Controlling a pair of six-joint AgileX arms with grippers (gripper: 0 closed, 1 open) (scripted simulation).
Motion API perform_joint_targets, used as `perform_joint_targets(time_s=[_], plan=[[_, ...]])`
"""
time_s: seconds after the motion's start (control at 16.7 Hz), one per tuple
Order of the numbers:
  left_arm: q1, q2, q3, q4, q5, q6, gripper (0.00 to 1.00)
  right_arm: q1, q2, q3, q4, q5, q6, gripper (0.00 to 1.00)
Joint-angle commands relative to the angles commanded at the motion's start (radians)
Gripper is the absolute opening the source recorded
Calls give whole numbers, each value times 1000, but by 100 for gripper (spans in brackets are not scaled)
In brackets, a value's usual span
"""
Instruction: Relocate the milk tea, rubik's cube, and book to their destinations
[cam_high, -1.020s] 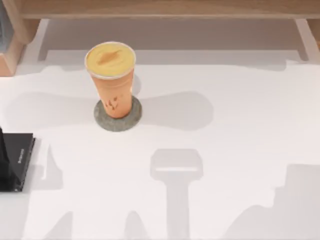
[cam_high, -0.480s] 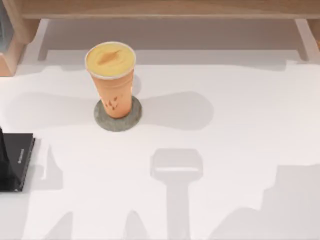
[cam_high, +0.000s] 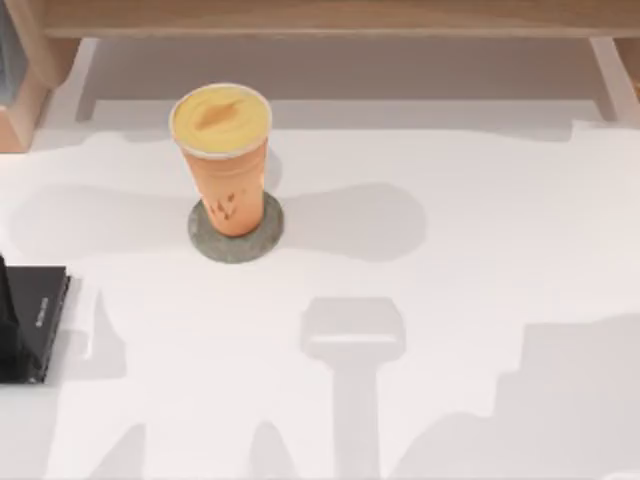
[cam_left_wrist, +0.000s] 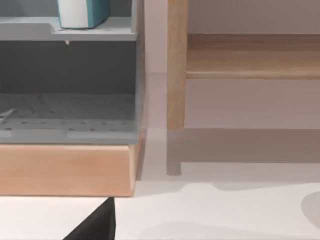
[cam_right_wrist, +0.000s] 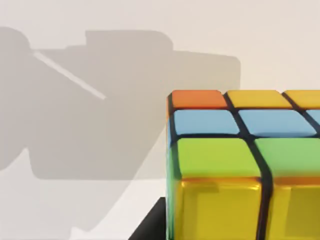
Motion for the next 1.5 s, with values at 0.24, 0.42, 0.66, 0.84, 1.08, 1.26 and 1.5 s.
perform_joint_targets(time_s=[0.24, 0.42, 0.66, 0.84, 1.08, 1.26, 1.5], plan=[[0, 0, 0, 0, 0, 0, 100, 163, 30, 113, 135, 85, 132, 0], [0, 0, 0, 0, 0, 0, 100, 336, 78, 217, 269, 173, 270, 0], [0, 0, 0, 0, 0, 0, 100, 583, 161, 356, 467, 300, 453, 0], [0, 0, 0, 0, 0, 0, 100, 750, 201, 464, 631, 399, 562, 0], [0, 0, 0, 0, 0, 0, 100, 892, 209, 611, 852, 525, 641, 0], [0, 0, 0, 0, 0, 0, 100, 906, 218, 698, 975, 594, 657, 0], [0, 0, 0, 0, 0, 0, 100, 895, 227, 727, 1011, 616, 658, 0]])
